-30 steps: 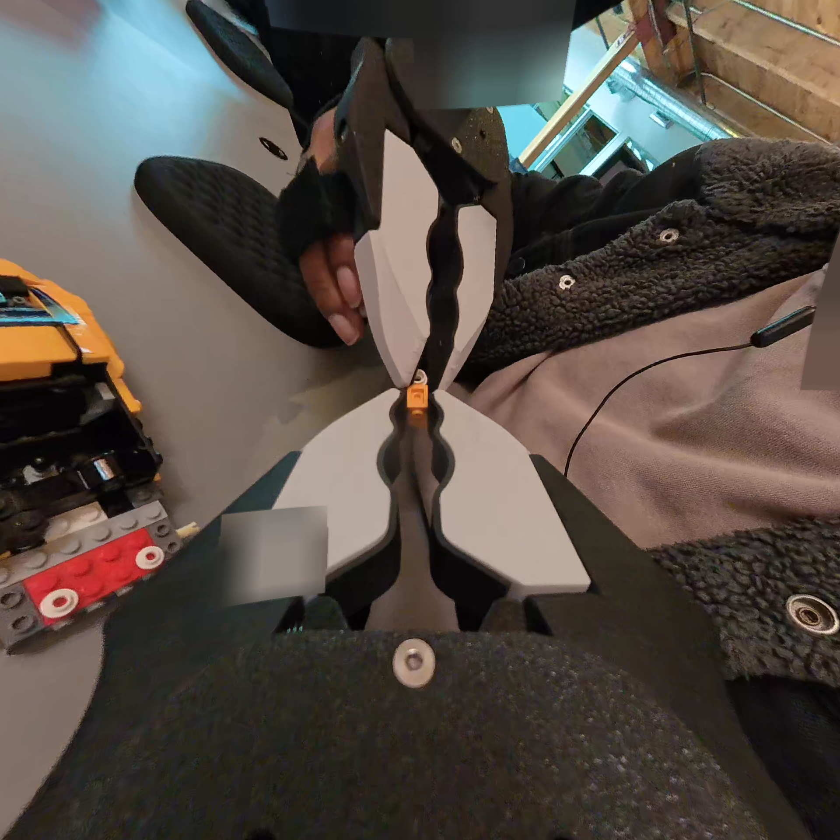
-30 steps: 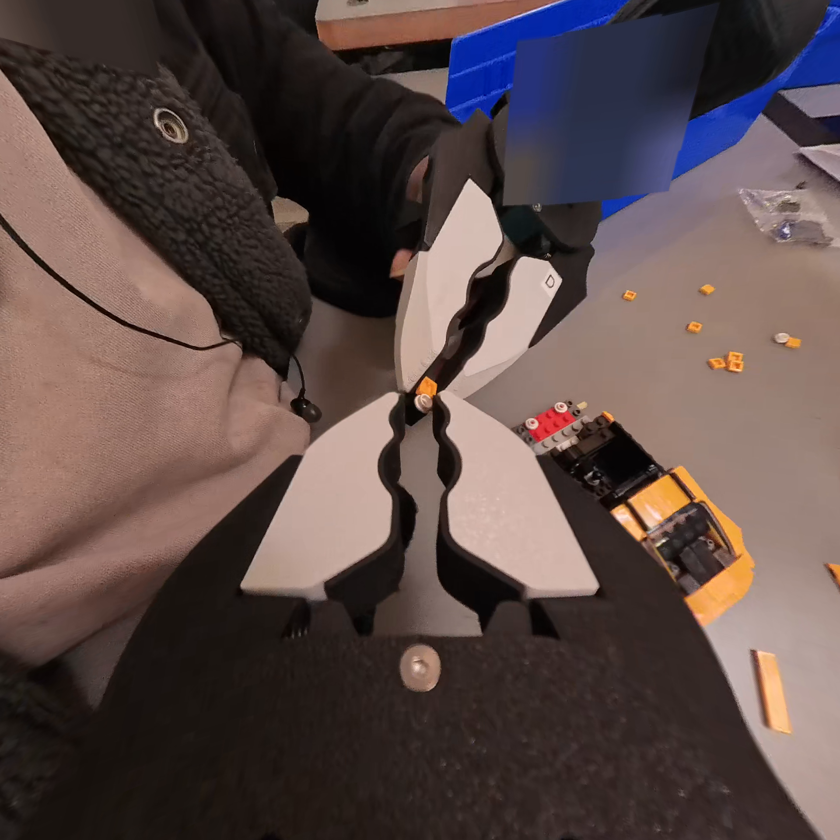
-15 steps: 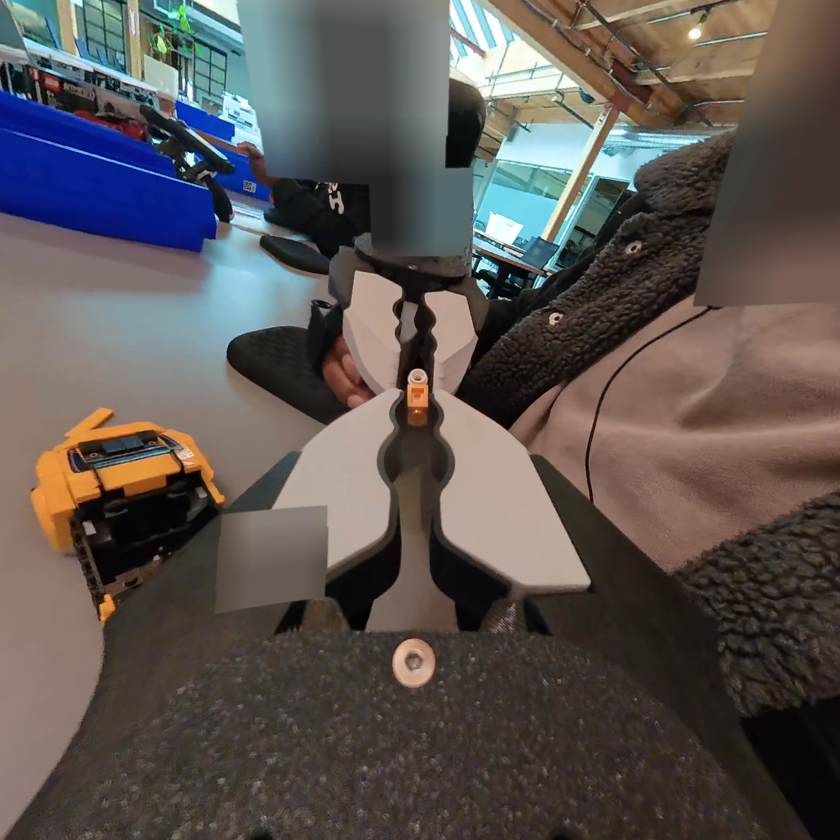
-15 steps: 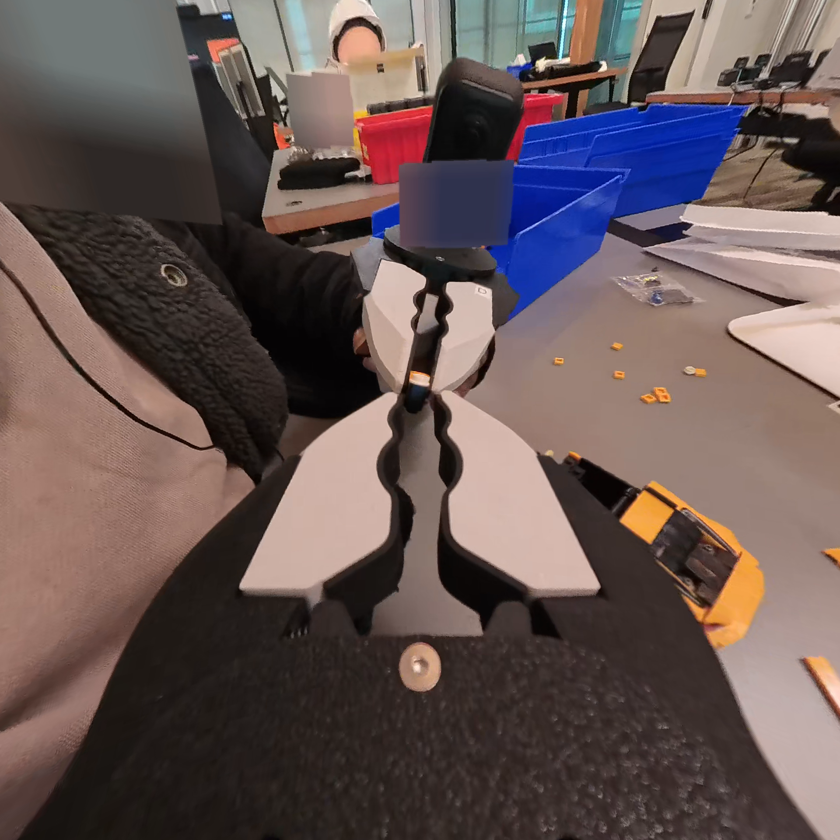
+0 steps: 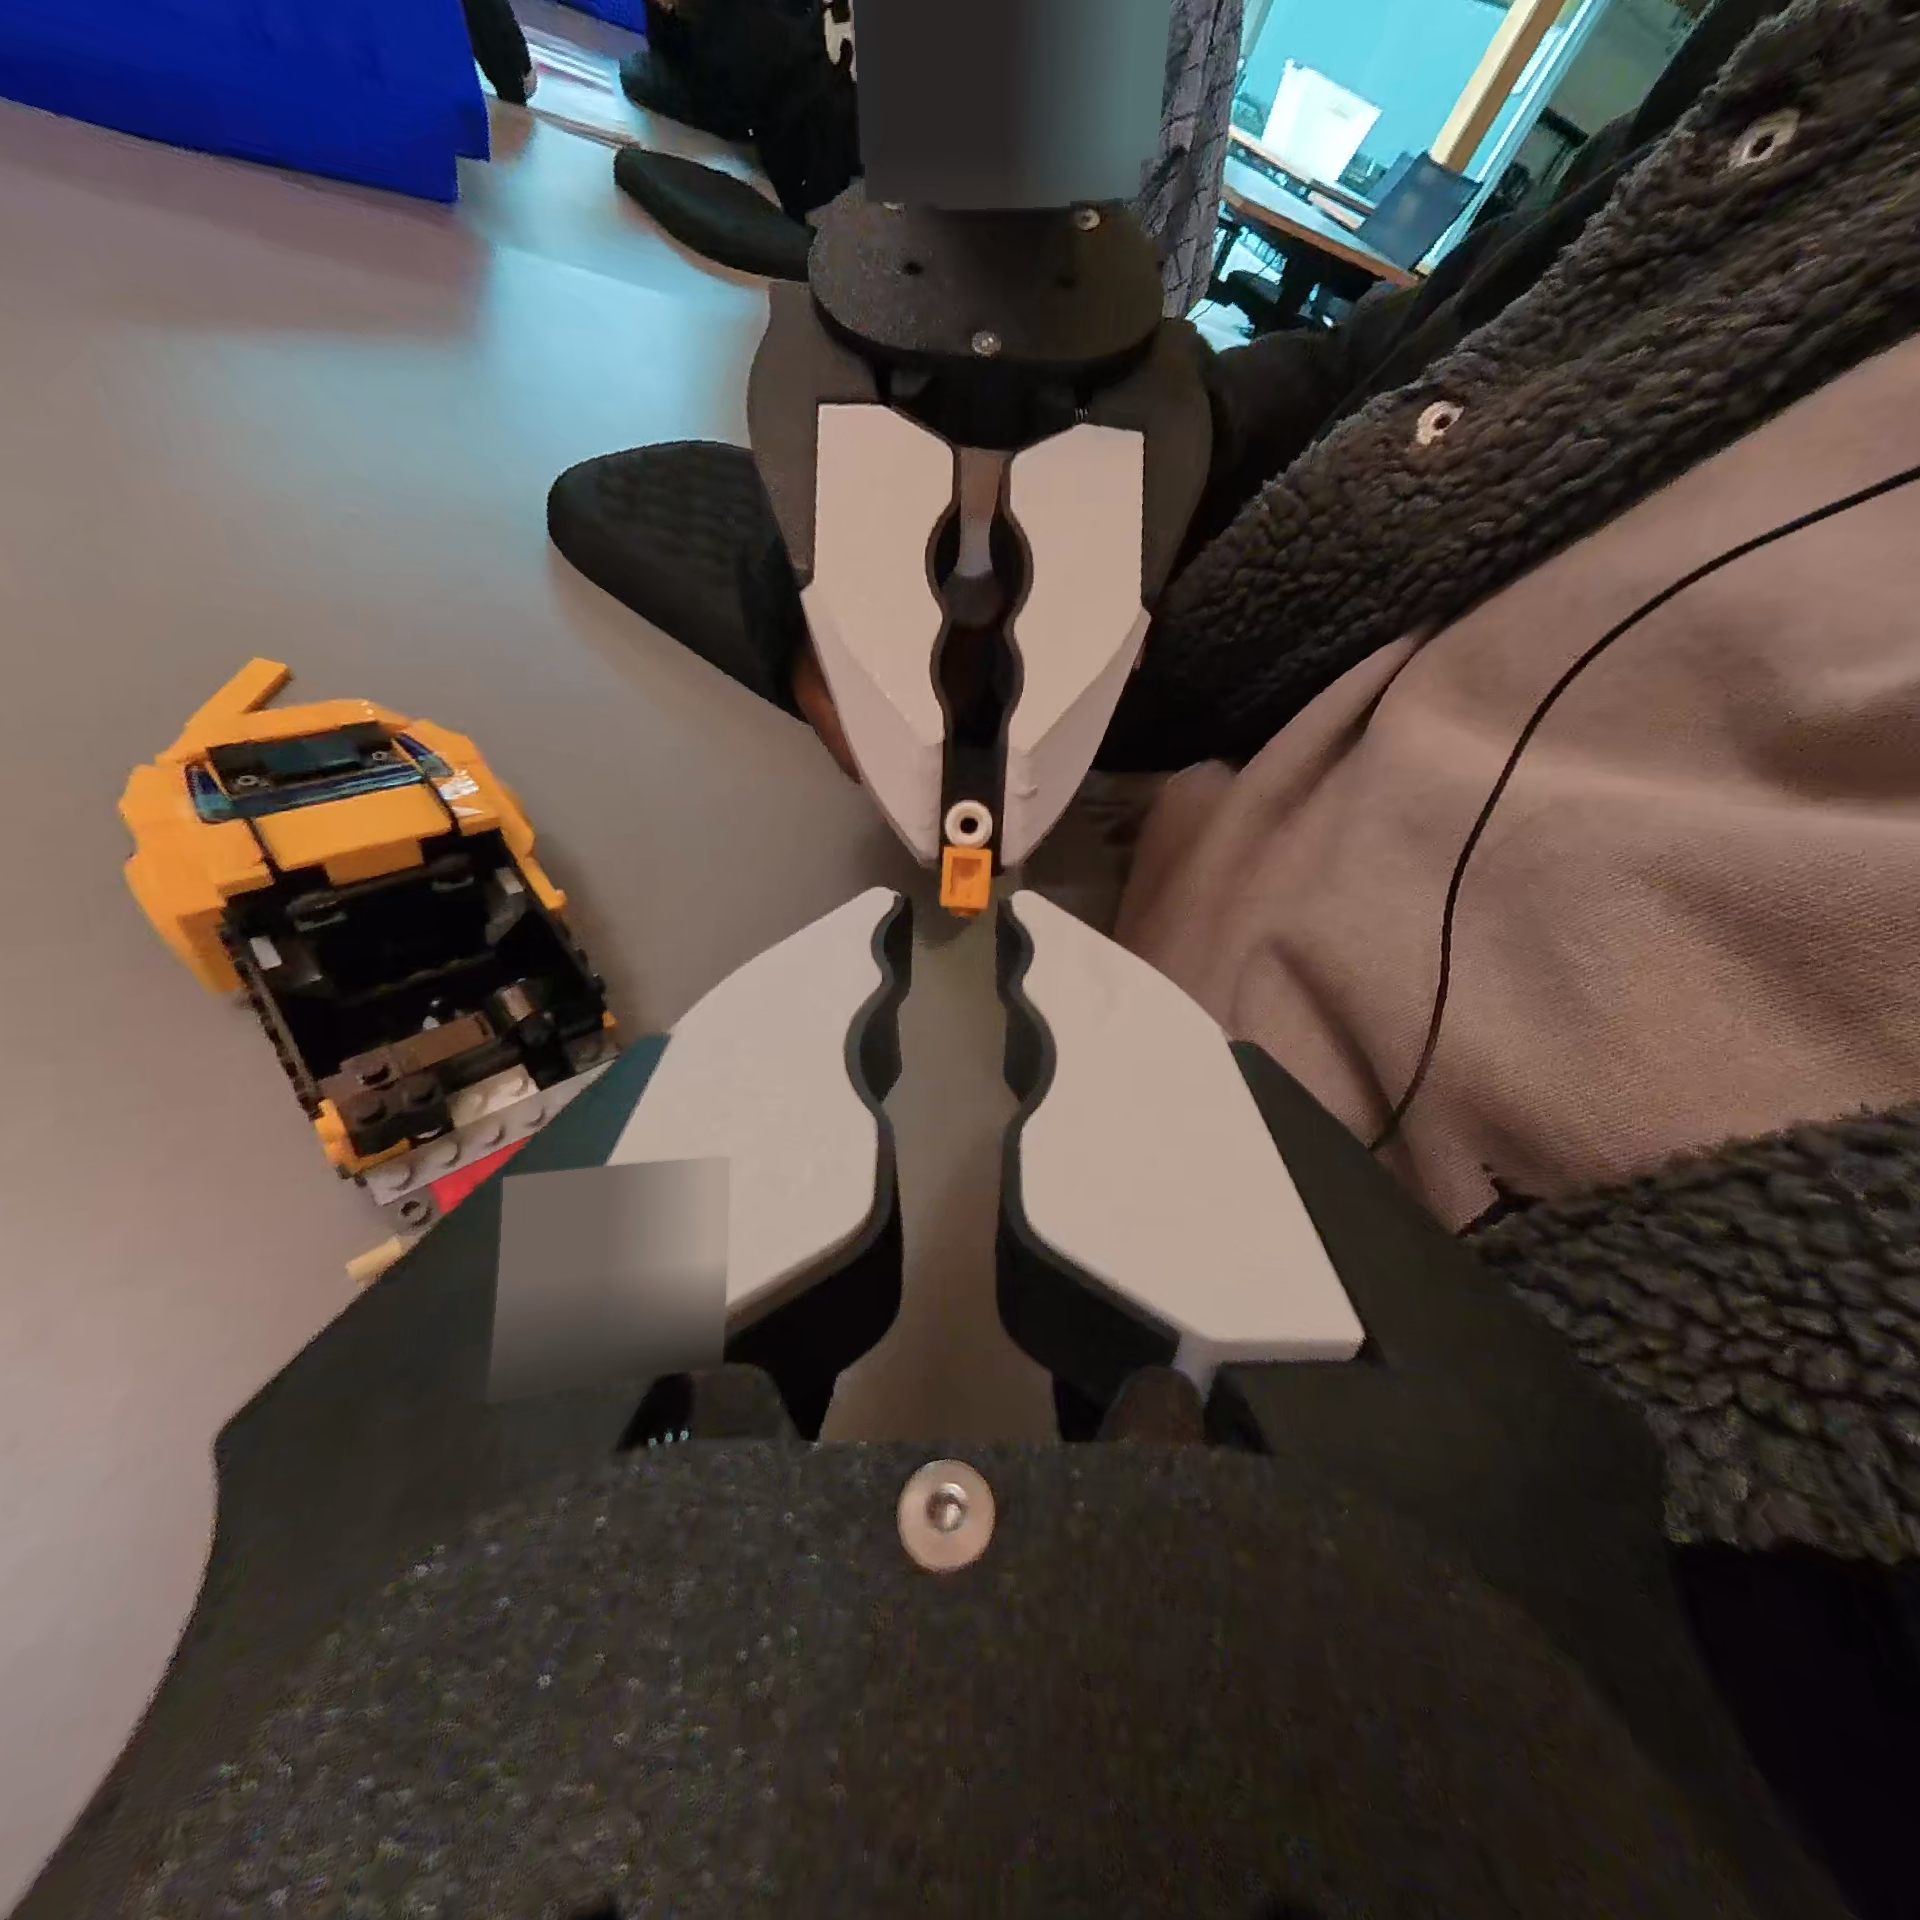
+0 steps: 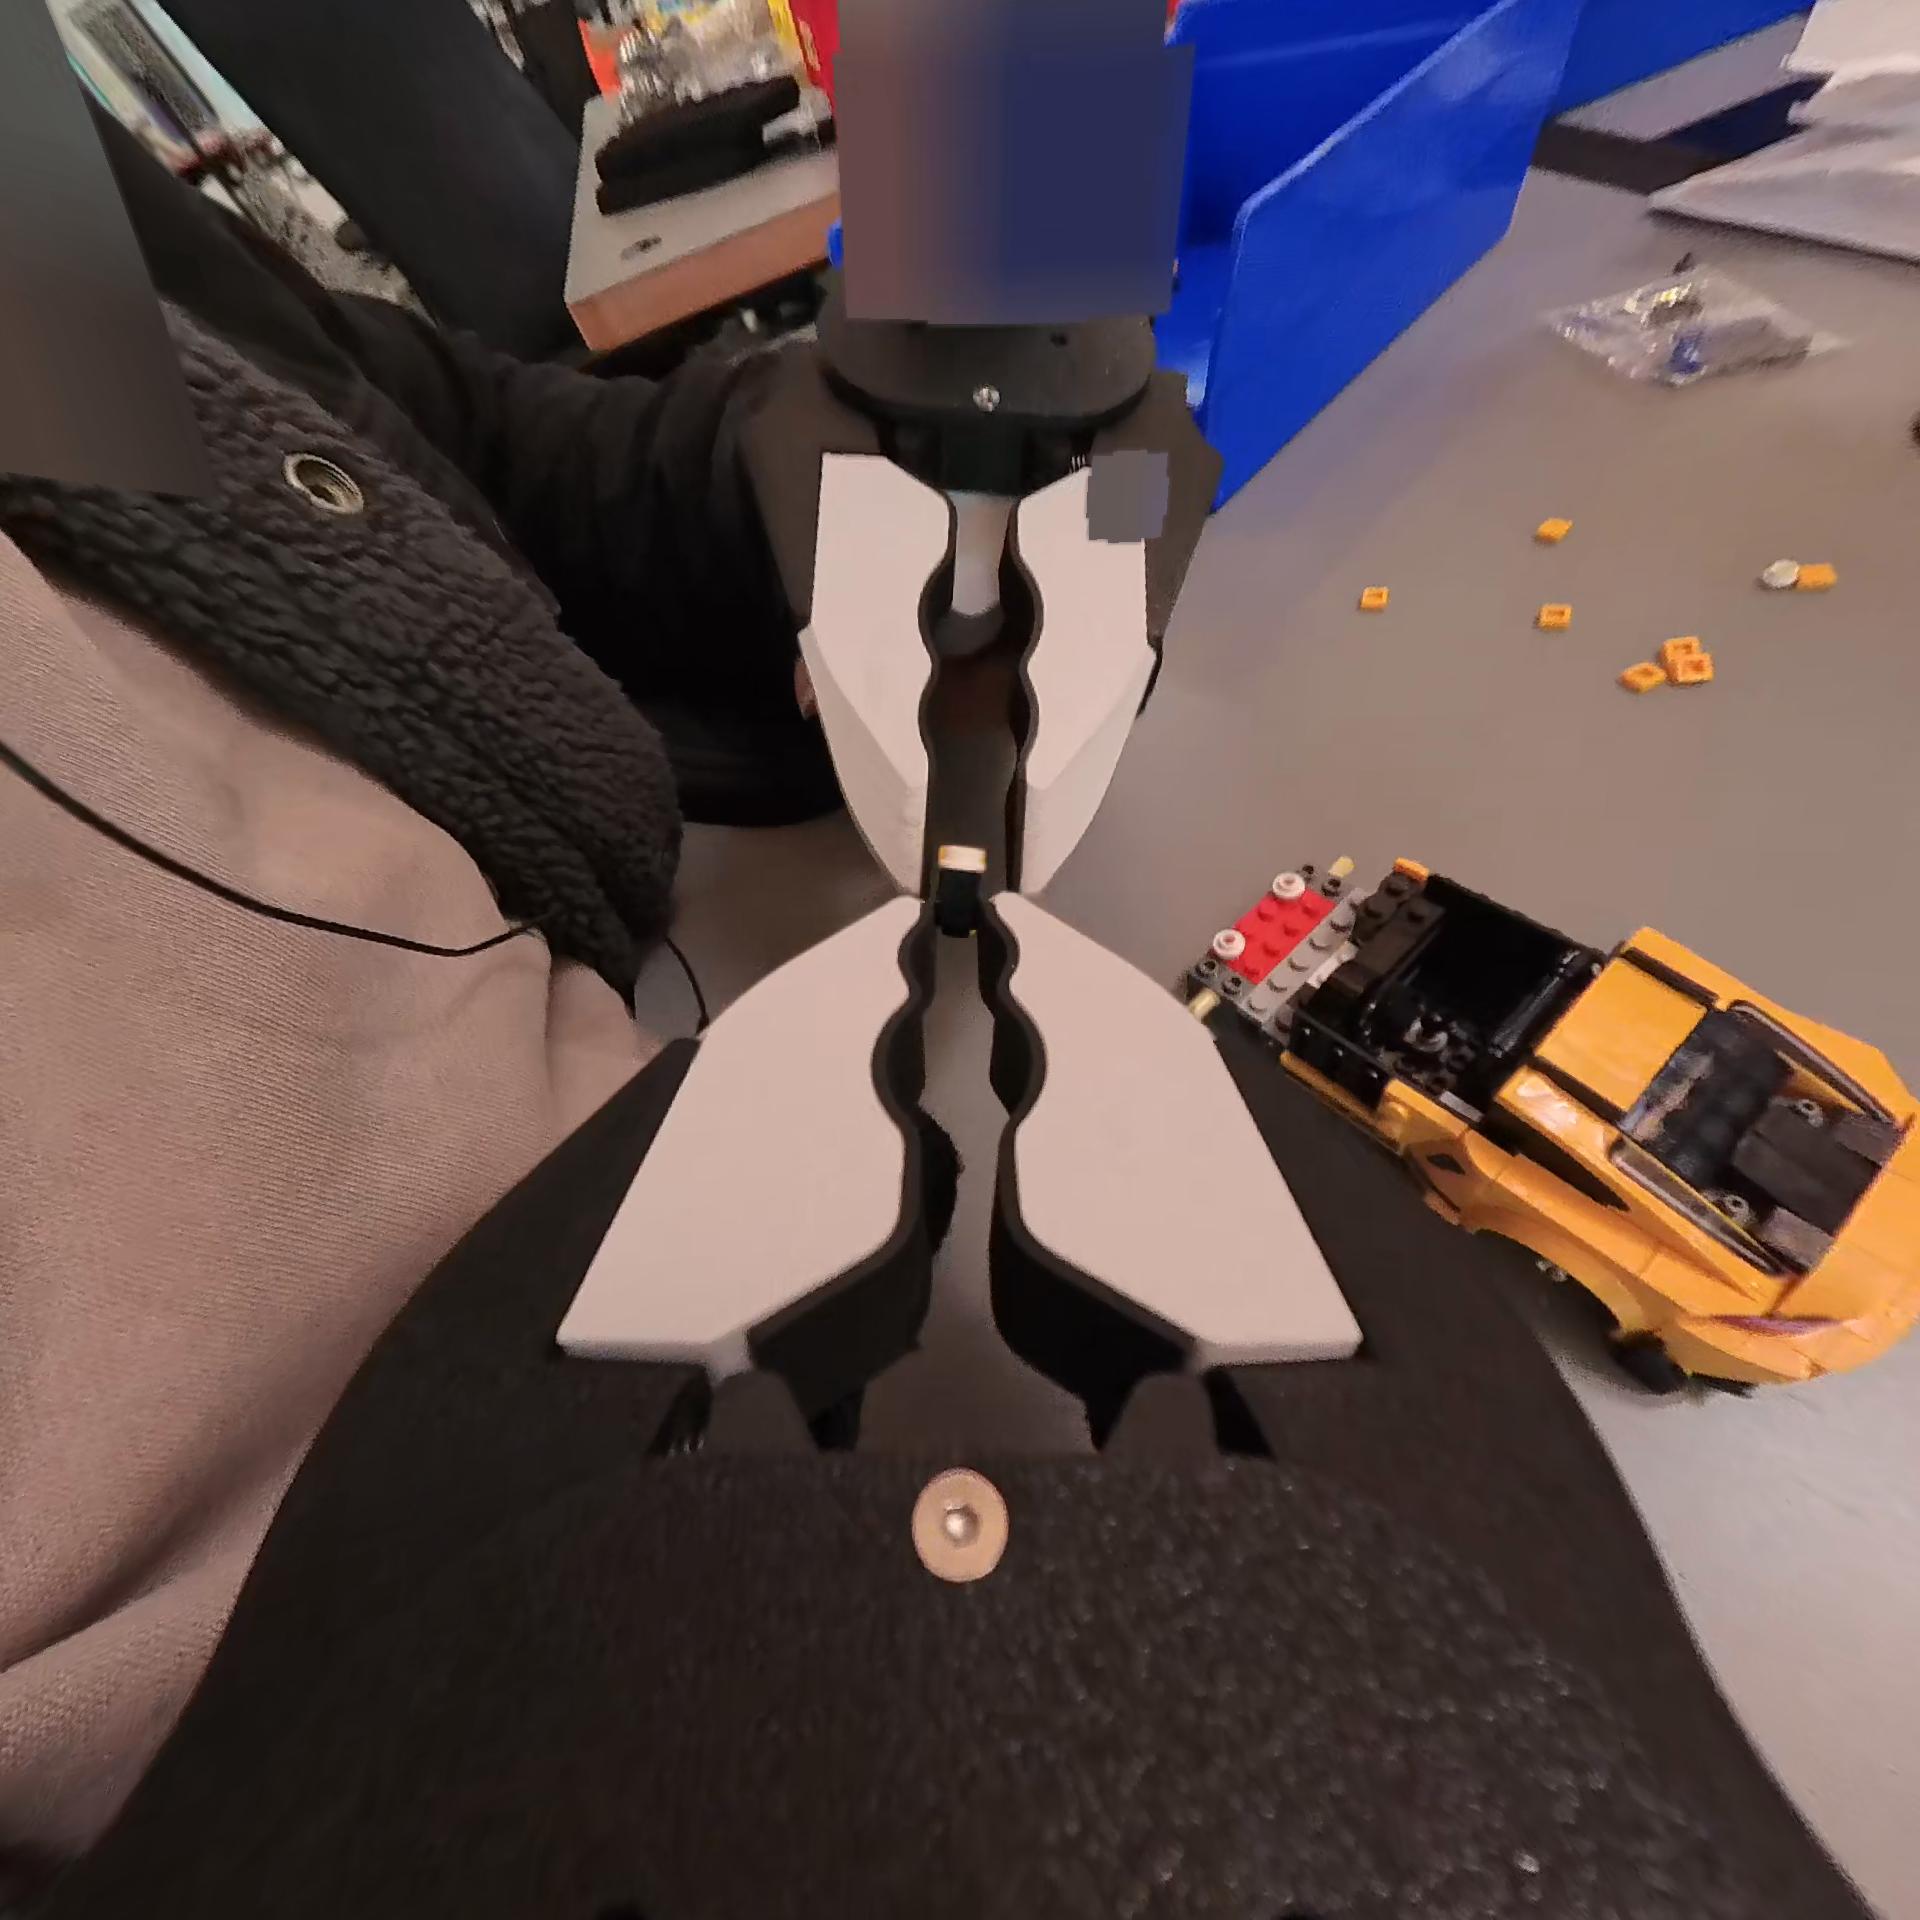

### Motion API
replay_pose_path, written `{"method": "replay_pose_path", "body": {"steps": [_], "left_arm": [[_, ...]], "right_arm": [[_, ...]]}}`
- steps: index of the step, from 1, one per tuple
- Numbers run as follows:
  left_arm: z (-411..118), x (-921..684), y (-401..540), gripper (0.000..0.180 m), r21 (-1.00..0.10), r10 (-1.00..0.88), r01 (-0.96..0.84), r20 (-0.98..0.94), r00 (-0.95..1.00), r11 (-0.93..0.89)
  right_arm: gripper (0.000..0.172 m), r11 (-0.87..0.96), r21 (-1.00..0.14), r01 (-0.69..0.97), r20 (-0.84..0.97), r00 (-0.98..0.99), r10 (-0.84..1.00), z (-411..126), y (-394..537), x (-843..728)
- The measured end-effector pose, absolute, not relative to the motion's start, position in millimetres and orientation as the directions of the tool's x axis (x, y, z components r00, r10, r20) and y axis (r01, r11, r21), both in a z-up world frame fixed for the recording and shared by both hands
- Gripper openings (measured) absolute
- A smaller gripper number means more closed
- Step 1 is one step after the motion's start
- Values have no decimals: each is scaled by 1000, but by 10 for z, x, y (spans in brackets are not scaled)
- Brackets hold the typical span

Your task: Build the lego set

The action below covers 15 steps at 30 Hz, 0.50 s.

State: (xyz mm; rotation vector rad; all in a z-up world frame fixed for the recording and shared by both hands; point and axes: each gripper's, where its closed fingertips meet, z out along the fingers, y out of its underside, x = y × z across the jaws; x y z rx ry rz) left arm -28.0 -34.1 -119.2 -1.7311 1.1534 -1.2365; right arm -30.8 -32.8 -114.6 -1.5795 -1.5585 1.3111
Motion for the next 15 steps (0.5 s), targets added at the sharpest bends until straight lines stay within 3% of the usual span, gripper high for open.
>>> {"method": "replay_pose_path", "body": {"steps": [9,15], "left_arm": [[-1315,-327,-316,12,-842,-886,-277,429,179,-463],[-1345,-335,-341,8,-850,-904,-308,386,184,-426]], "right_arm": [[7,-120,-746,655,-278,-142,950,-1352,-313,-339],[7,-20,-673,739,-219,-174,960,-1355,-319,-368]]}}
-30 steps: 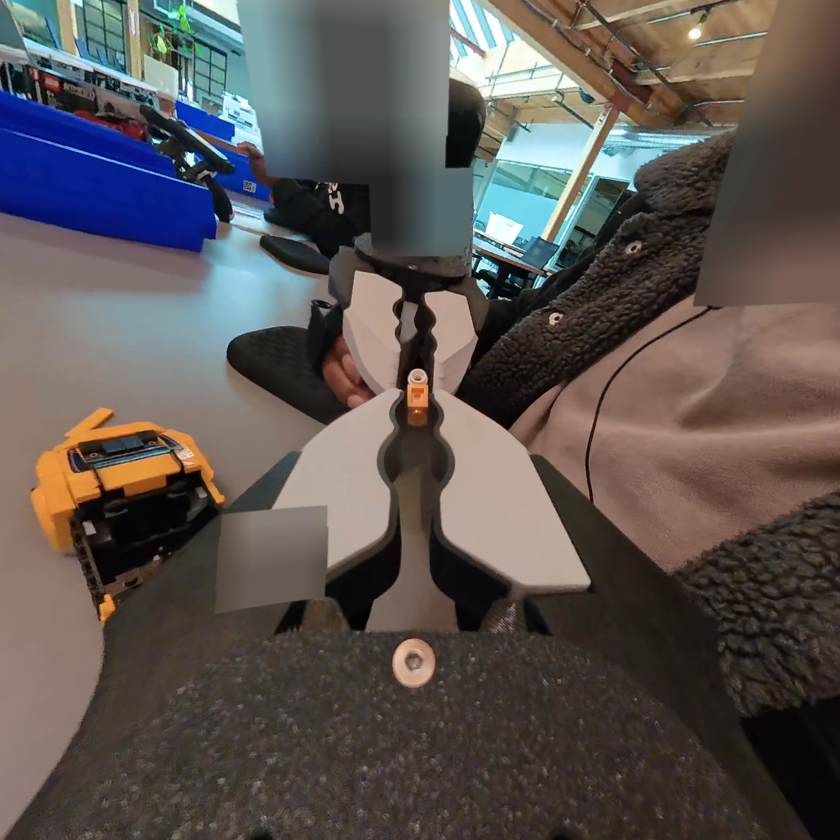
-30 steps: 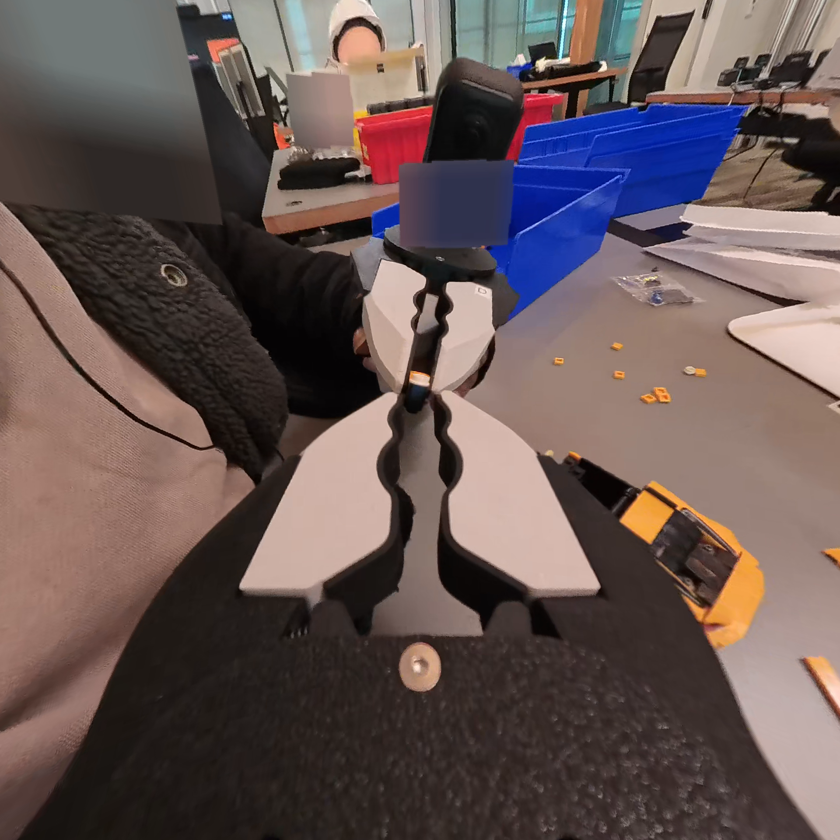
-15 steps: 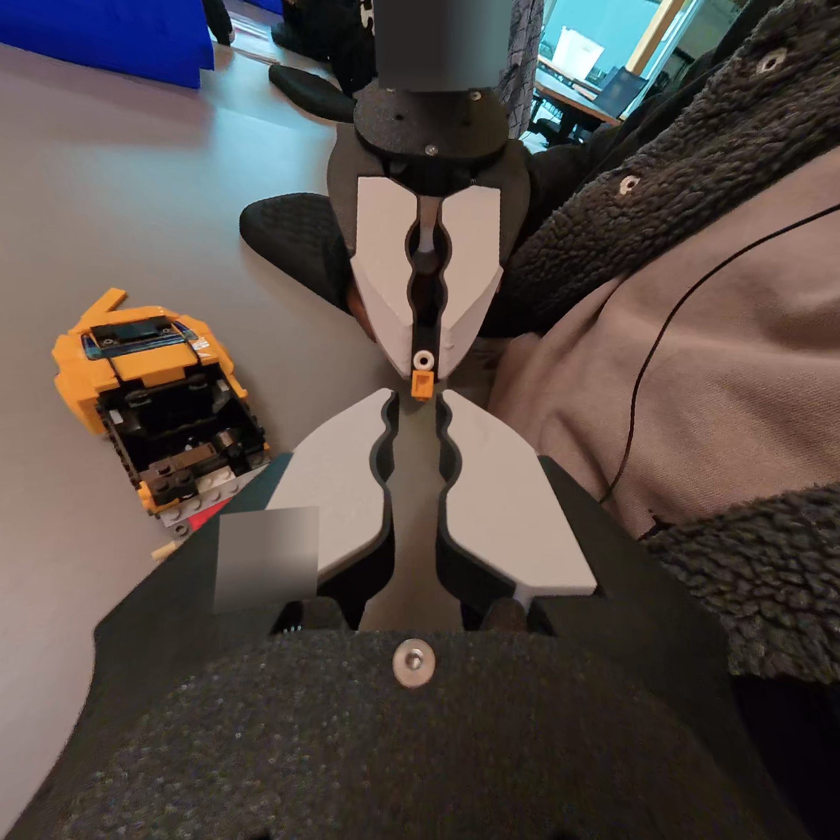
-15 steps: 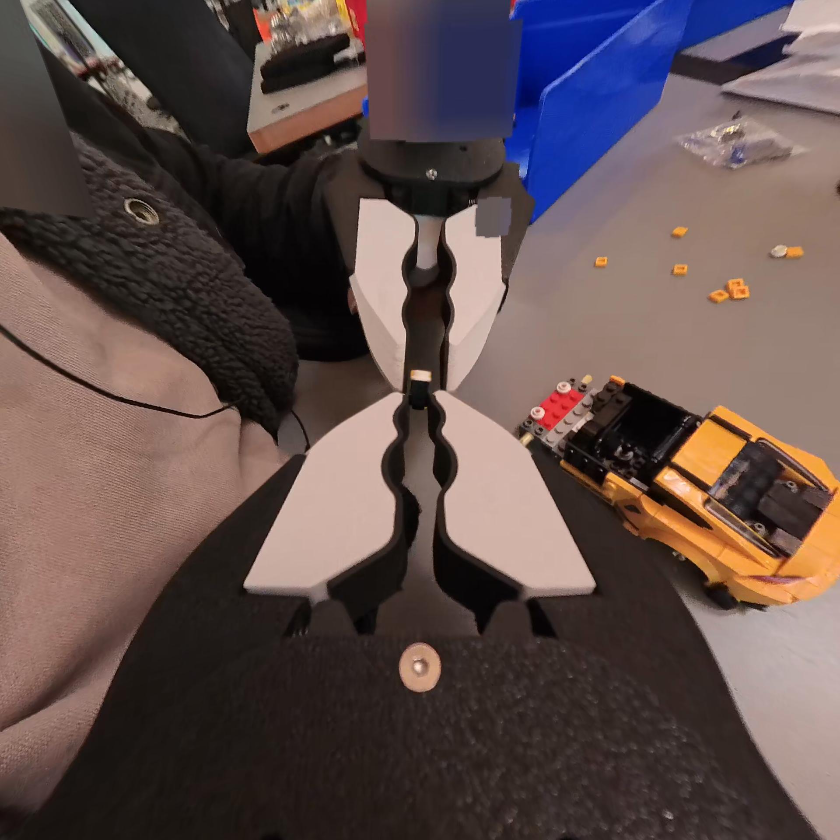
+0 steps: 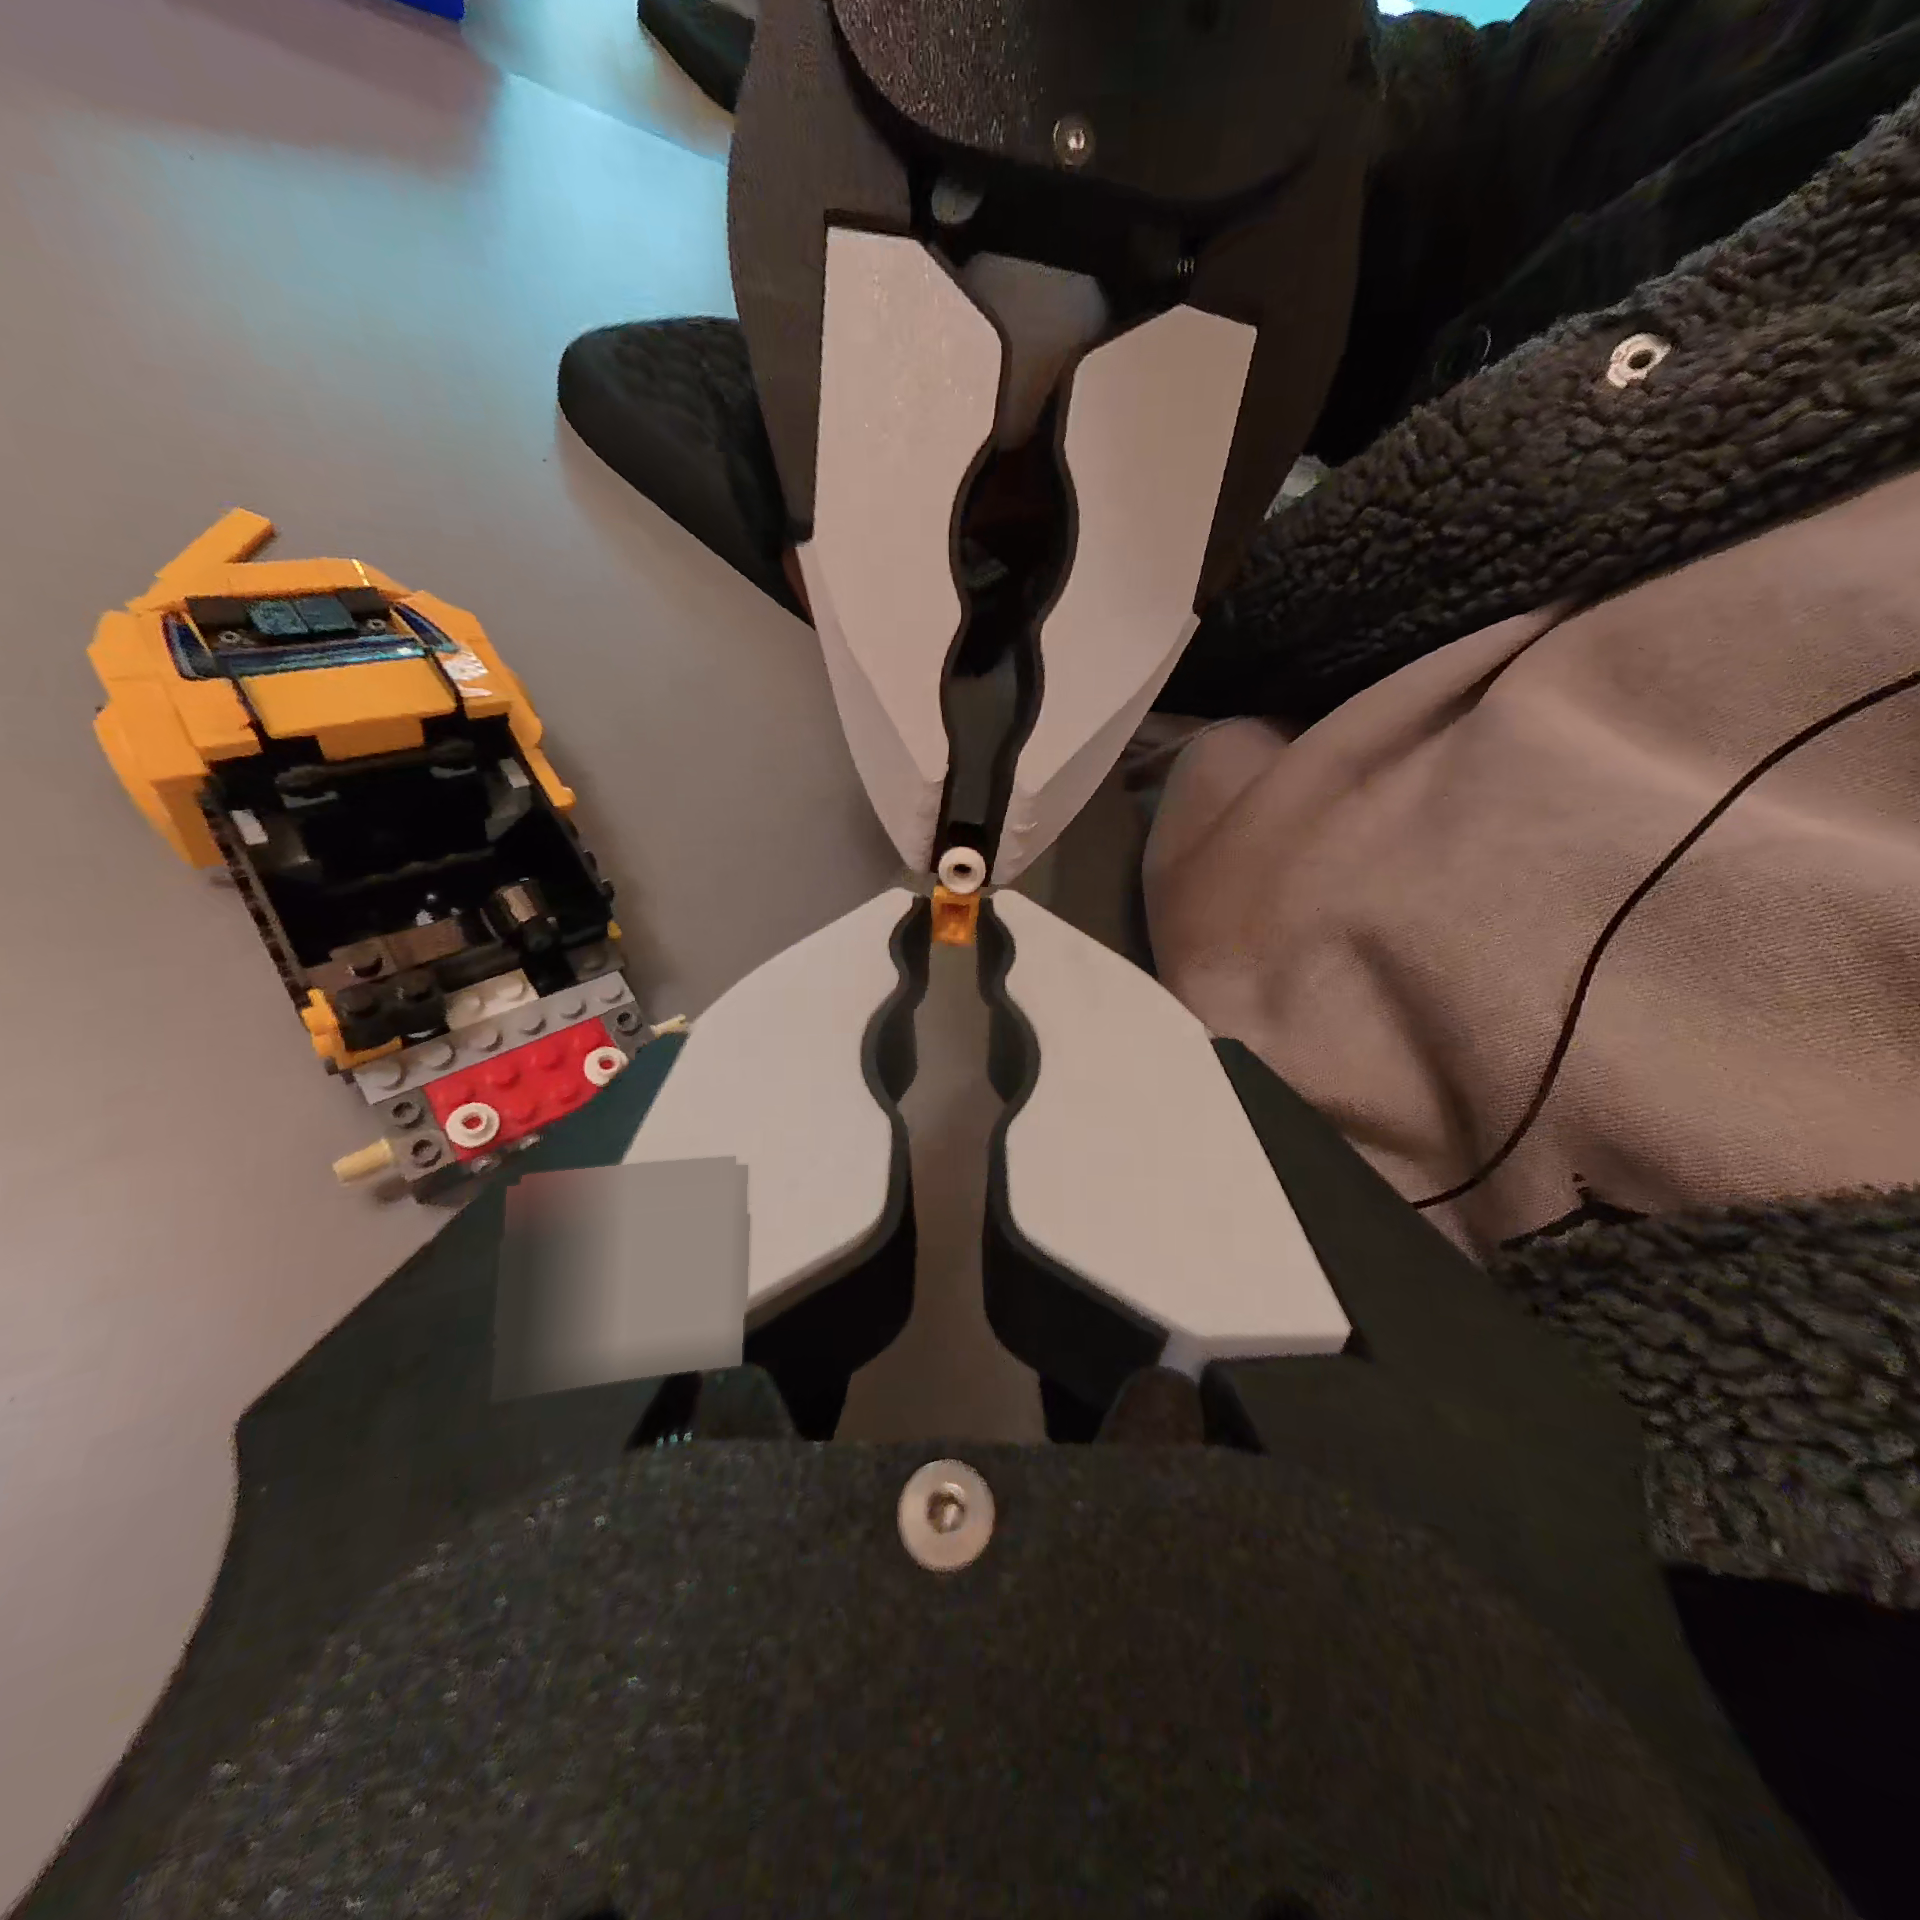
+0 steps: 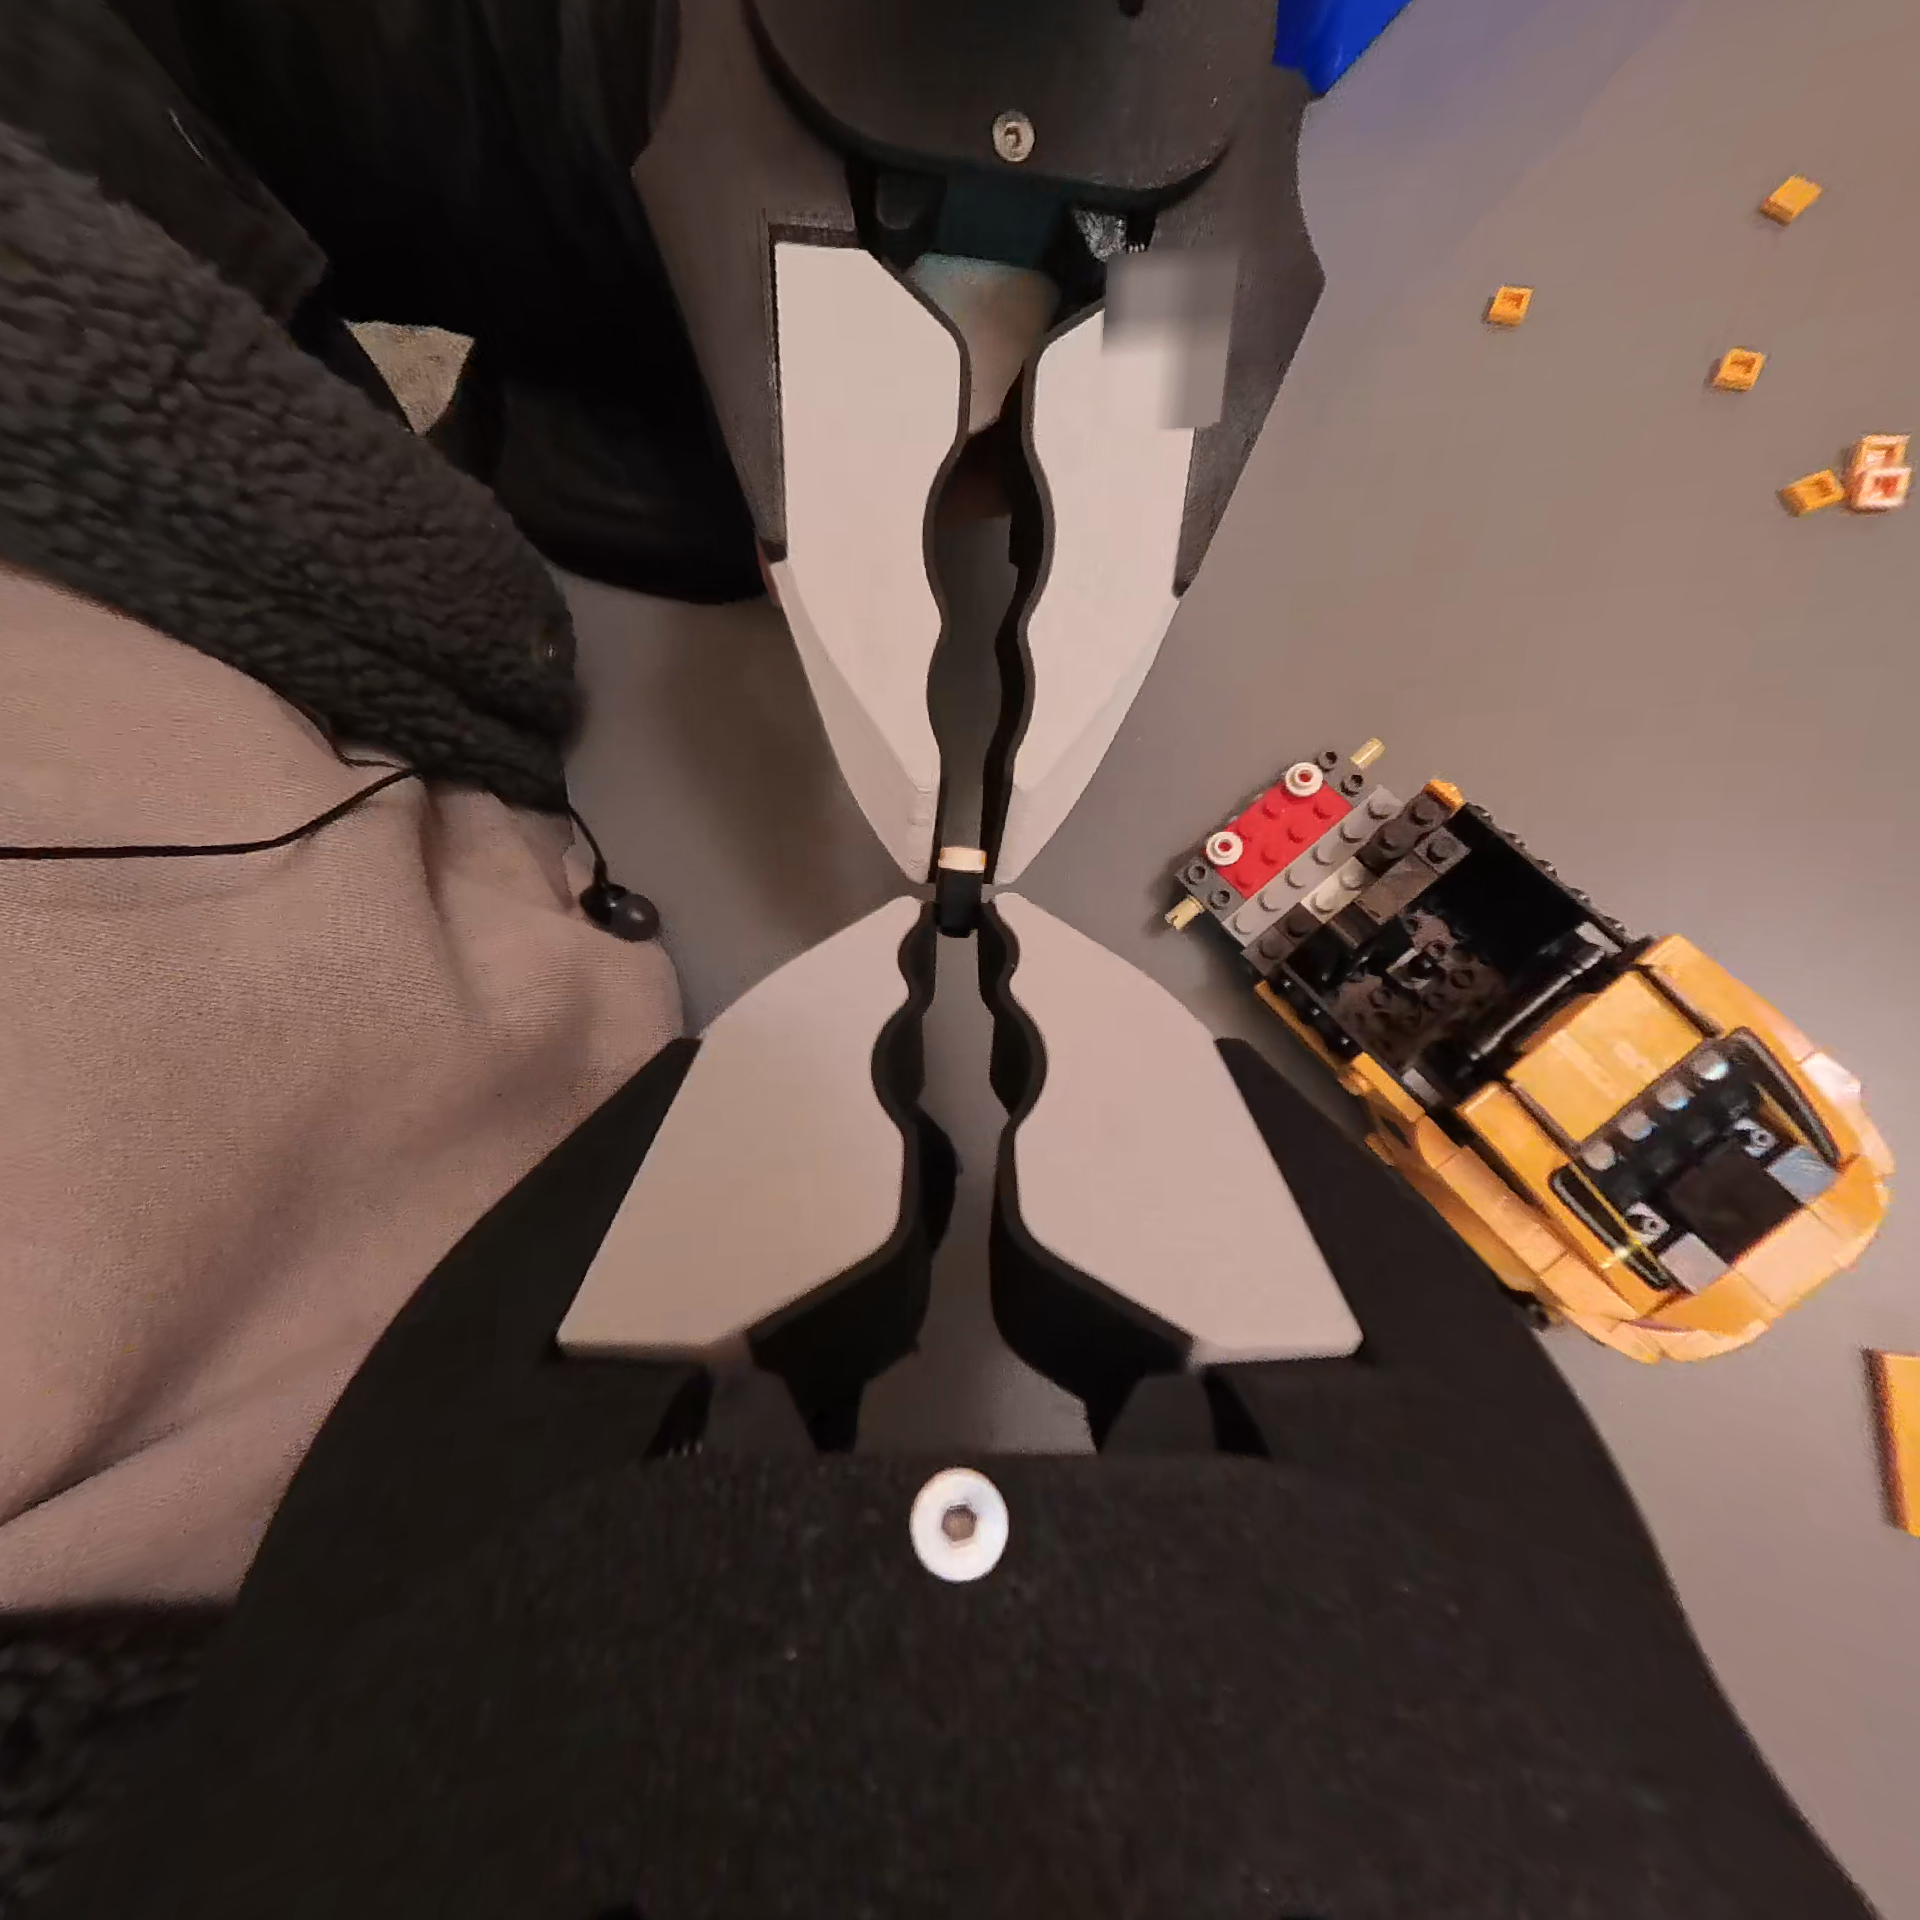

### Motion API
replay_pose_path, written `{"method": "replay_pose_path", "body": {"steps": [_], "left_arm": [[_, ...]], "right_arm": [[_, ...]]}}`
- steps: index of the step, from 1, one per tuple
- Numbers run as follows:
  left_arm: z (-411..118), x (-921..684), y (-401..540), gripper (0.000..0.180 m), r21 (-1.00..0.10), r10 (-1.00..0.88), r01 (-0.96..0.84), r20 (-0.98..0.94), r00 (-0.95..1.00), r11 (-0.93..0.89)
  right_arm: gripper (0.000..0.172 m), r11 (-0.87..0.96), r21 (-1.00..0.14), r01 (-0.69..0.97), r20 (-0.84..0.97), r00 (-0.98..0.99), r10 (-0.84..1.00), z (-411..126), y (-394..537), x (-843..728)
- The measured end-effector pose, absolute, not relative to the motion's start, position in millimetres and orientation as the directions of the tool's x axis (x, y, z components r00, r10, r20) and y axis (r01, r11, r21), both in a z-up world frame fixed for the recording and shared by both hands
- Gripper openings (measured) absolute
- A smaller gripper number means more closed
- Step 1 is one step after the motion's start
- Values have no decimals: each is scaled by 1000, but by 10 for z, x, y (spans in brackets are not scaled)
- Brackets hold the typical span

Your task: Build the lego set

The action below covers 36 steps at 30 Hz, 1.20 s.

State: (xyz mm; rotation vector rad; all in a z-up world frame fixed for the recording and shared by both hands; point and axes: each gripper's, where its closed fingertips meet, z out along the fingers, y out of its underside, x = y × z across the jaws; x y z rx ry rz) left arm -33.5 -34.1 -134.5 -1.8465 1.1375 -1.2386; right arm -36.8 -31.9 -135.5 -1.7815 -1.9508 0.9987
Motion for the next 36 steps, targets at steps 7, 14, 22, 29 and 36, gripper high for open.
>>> {"method": "replay_pose_path", "body": {"steps": [7,14,22,29,36], "left_arm": [[-958,-439,-186,8,-861,-856,-26,501,126,-507],[-770,-465,-145,7,-817,-819,124,572,51,-563],[-821,-456,-125,8,-830,-825,92,557,93,-550],[-1594,-740,253,39,-846,-851,-421,69,521,-327],[-1949,-722,312,57,-744,-837,-558,4,547,-368]], "right_arm": [[17,-174,-835,522,-252,-81,964,-1020,-182,-474],[12,-332,-919,212,-339,1,941,-767,-106,-547],[8,-331,-896,296,-337,32,941,-816,-98,-537],[7,-318,-775,546,-285,147,947,-1161,63,-261],[7,-290,-700,653,-262,143,954,-1451,-46,-241]]}}
